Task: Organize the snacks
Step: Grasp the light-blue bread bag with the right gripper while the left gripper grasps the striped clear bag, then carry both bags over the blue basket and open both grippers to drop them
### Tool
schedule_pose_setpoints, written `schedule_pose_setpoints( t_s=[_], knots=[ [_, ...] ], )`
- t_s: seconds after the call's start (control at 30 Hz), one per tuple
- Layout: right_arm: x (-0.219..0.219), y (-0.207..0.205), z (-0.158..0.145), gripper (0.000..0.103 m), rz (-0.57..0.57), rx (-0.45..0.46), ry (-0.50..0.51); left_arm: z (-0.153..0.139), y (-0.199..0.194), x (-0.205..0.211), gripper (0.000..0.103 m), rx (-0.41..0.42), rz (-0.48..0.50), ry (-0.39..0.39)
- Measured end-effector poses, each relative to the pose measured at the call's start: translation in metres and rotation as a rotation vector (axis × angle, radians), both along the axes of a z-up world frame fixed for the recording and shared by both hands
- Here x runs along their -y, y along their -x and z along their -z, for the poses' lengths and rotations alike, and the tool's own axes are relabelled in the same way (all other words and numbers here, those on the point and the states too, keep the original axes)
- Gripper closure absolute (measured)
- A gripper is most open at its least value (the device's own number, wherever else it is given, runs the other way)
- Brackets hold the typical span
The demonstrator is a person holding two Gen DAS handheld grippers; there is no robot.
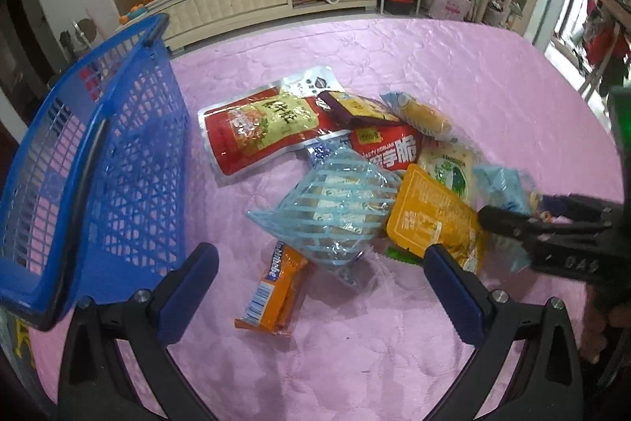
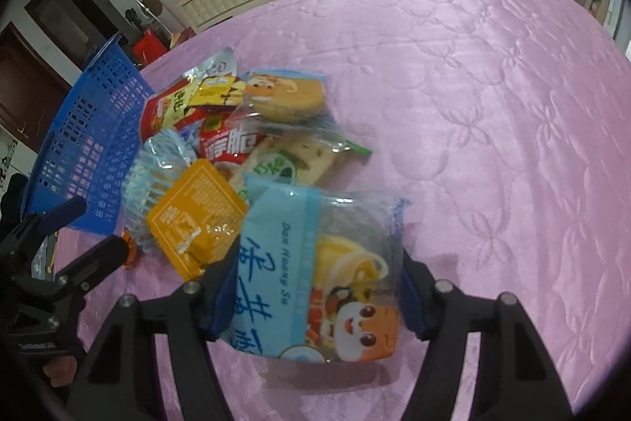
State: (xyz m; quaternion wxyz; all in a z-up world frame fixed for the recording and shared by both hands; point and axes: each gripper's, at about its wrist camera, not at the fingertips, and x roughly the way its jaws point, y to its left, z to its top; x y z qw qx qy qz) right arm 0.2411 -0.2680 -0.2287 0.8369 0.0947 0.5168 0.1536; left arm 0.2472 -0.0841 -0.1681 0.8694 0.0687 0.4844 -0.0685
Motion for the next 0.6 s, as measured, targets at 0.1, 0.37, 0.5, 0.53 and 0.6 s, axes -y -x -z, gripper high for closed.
schedule_pose_setpoints(
  t_s=[0.1, 0.37, 0.5, 0.53, 0.6],
  knots=[
    [0.005, 0.003, -0.004, 0.032, 0.004, 0.007, -0.018, 0.007, -0.002, 0.005, 0.000, -0.007, 0.051, -0.047],
    [-0.002, -0.001, -0.004, 0.032, -0.023, 0.011, -0.015, 0.017, -0.011, 0.022, 0.000, 0.000, 0.118, -0.183],
    [-0.006, -0.001, -0.006, 0.032, -0.043, 0.026, -0.009, 0.020, -0.021, 0.034, 0.000, 0.020, 0.159, -0.281],
    [-0.008, -0.001, -0.006, 0.032, -0.048, 0.028, -0.008, 0.021, -0.026, 0.035, 0.000, 0.010, 0.161, -0.293],
    [-0.010, -0.002, -0.008, 0.032, -0.055, 0.038, -0.007, 0.023, -0.032, 0.035, 0.001, -0.004, 0.164, -0.290]
  ],
)
